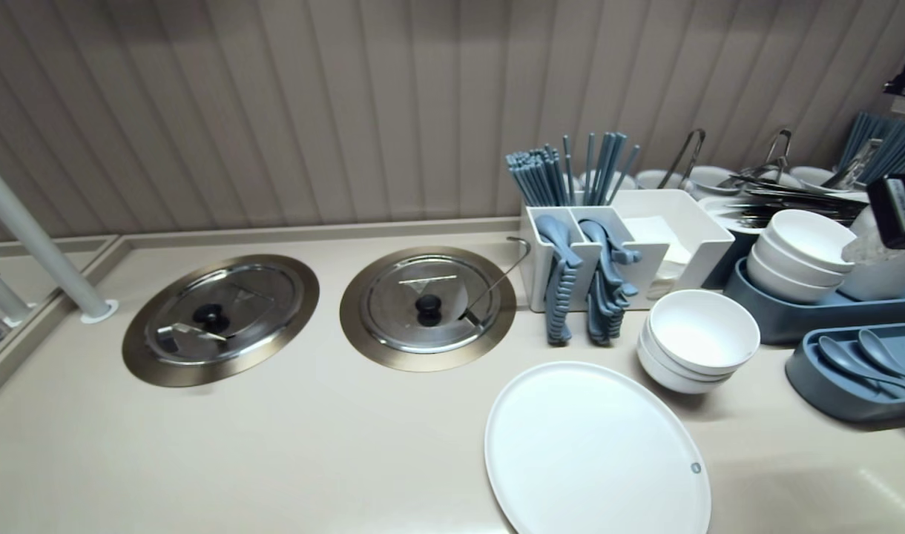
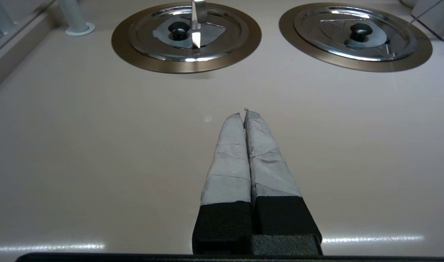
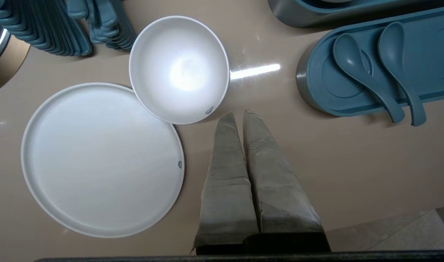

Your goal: Pick the bowl and place it on the plate

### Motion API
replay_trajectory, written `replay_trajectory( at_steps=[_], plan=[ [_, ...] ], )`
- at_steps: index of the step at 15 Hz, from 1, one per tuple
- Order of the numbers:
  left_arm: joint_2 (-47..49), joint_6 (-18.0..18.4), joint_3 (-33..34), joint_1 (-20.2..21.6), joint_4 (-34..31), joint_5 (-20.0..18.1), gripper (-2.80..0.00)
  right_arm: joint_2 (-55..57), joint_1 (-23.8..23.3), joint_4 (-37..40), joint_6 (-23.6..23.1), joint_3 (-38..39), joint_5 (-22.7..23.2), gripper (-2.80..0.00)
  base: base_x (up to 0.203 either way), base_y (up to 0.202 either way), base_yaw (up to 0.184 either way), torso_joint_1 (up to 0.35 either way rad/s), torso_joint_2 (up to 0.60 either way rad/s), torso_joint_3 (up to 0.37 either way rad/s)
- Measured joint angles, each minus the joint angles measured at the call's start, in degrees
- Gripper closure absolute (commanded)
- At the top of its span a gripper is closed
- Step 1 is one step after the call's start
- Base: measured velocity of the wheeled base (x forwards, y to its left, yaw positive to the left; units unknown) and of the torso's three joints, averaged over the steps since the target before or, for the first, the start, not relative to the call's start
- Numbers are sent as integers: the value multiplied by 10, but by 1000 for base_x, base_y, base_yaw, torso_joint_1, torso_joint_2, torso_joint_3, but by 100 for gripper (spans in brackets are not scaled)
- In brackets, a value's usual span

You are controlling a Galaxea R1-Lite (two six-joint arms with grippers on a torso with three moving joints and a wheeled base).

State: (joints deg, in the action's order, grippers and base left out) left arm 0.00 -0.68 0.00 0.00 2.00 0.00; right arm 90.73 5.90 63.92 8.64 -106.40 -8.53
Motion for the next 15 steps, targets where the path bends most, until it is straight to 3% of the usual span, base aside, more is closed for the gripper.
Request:
replay_trajectory(
  at_steps=[6,15],
  plan=[
    [0,0,0,0,0,0,0,60,58,0,68,-2,-52,0,0,0,0,0,0,0],
    [0,0,0,0,0,0,0,117,35,0,67,7,-62,0,0,0,0,0,0,0]
  ],
)
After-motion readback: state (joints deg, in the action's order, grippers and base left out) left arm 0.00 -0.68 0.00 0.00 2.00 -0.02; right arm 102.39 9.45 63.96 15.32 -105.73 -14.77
